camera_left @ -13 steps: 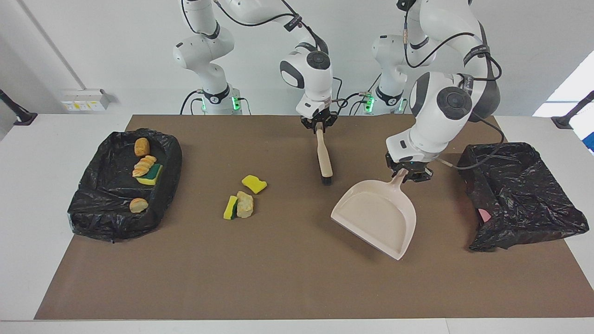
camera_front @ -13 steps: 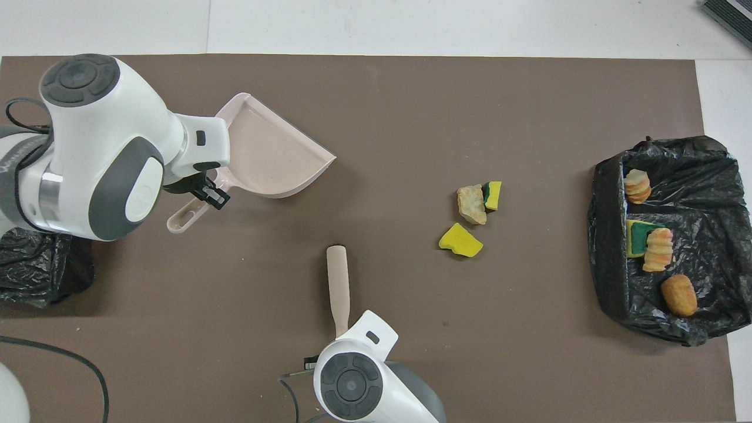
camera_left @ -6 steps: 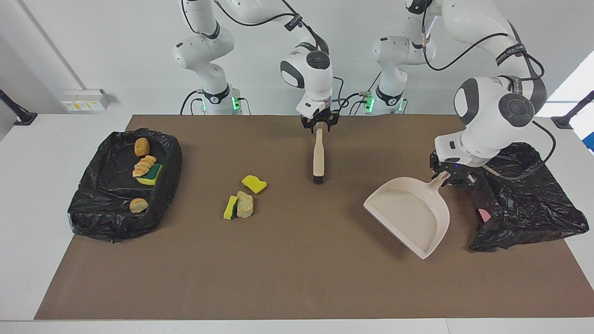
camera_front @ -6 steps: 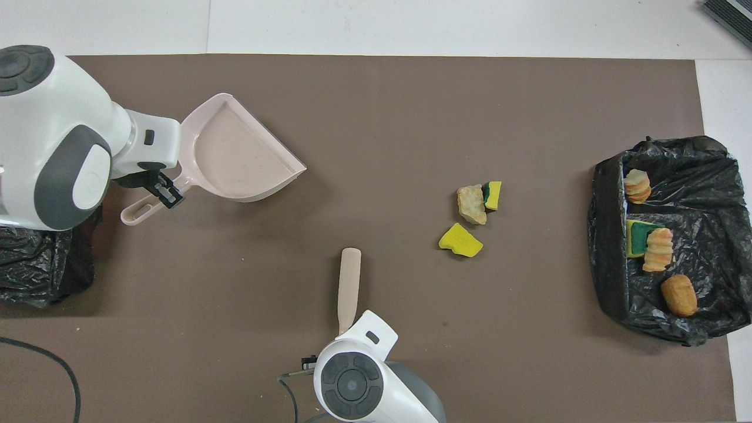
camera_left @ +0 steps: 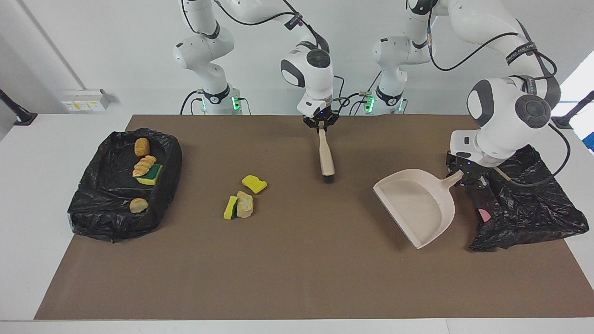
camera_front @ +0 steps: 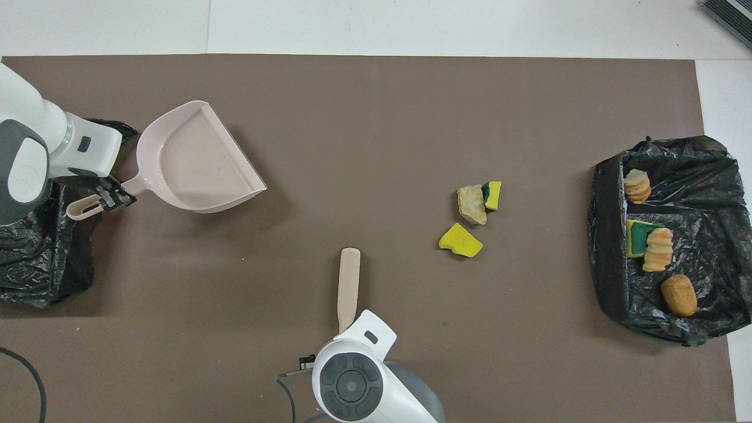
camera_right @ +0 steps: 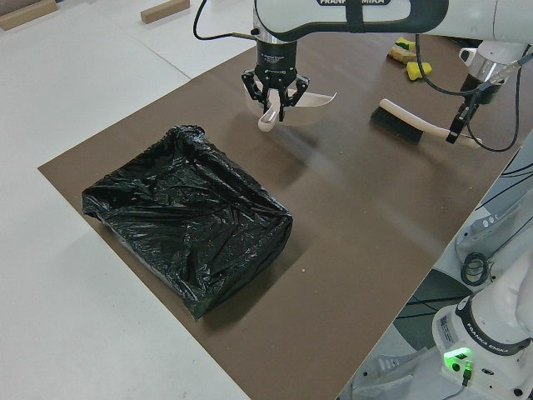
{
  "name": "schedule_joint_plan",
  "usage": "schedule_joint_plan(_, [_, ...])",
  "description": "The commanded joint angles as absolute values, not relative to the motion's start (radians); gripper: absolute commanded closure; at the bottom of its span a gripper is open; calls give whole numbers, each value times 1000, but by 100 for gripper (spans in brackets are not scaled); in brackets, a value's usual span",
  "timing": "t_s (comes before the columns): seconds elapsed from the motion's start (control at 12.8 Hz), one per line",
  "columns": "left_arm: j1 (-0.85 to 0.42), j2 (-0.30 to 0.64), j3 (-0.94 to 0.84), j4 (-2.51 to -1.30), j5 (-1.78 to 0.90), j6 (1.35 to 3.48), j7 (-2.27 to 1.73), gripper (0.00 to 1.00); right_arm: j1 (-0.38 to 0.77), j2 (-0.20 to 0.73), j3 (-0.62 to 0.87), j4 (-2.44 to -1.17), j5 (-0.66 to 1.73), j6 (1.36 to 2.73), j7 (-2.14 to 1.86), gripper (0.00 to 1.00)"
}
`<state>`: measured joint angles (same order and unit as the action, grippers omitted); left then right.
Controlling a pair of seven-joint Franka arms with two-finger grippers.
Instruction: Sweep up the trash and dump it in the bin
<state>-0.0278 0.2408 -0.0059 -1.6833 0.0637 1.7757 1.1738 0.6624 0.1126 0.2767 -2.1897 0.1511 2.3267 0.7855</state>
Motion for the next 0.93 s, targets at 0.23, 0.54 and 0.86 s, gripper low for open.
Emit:
schedule_joint_plan(0.23, [-34, 189, -17, -1805, 95, 1899, 1445, 100, 658, 30, 275, -2187, 124, 2219, 827, 100])
schedule_joint_plan(0.54, [-76, 124, -18, -1969, 97, 2032, 1439, 100, 586, -122, 273, -2200, -20, 2045, 888, 100])
schedule_joint_plan(0.86, [-196, 123, -18, -2016, 97, 2056, 1292, 100, 384, -161, 275, -2195, -136, 1895, 821, 100])
